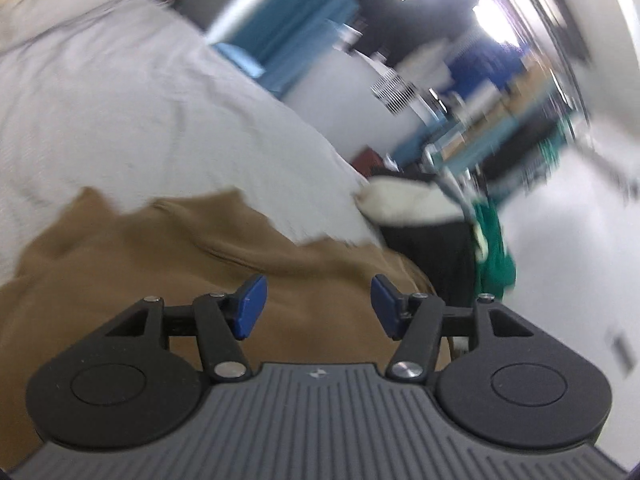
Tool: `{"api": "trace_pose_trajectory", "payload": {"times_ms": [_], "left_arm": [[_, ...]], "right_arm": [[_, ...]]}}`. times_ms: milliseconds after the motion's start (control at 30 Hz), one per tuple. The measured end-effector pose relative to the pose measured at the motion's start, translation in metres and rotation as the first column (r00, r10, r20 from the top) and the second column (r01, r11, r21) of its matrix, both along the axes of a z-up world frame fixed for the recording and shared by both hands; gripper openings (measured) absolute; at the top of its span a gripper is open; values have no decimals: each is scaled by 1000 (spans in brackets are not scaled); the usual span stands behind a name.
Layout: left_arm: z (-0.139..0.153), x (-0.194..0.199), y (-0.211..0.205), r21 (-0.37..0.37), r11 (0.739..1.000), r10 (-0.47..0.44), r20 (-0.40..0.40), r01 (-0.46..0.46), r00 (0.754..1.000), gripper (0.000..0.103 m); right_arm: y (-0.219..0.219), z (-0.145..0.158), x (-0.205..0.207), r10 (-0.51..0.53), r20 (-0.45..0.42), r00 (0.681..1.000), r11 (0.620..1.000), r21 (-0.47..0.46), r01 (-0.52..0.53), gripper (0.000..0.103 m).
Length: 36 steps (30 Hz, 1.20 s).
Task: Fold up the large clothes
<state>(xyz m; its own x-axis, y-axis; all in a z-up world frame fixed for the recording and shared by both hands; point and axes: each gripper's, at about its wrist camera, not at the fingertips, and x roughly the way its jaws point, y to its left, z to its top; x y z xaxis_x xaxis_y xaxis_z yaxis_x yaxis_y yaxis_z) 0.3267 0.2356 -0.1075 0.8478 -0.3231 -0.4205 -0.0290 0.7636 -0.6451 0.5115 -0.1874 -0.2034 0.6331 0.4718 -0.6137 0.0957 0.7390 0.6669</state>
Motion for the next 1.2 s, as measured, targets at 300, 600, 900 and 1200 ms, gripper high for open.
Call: {"api": "trace_pose_trajectory", "payload": {"times_ms": [300,600,900,1200], "left_arm": [[-14,5,-67,248,967,-65,-1,64,998,55],[-22,17,-70,273,959,-65,-27,70,998,56],[-22,17,-71,284,956,-67,-31,73,997,56],[-21,14,-73,295,953,-62,-34,69,997,56]], "right_arm": [[-3,-1,1,4,-4,1000,1000,14,-3,12],[-40,6,-6,-64,-60,996,977,200,75,27],[-89,34,-57,-159,45,986,966,212,146,66],[-50,90,-99,-60,326,944,995,-60,83,70]]}}
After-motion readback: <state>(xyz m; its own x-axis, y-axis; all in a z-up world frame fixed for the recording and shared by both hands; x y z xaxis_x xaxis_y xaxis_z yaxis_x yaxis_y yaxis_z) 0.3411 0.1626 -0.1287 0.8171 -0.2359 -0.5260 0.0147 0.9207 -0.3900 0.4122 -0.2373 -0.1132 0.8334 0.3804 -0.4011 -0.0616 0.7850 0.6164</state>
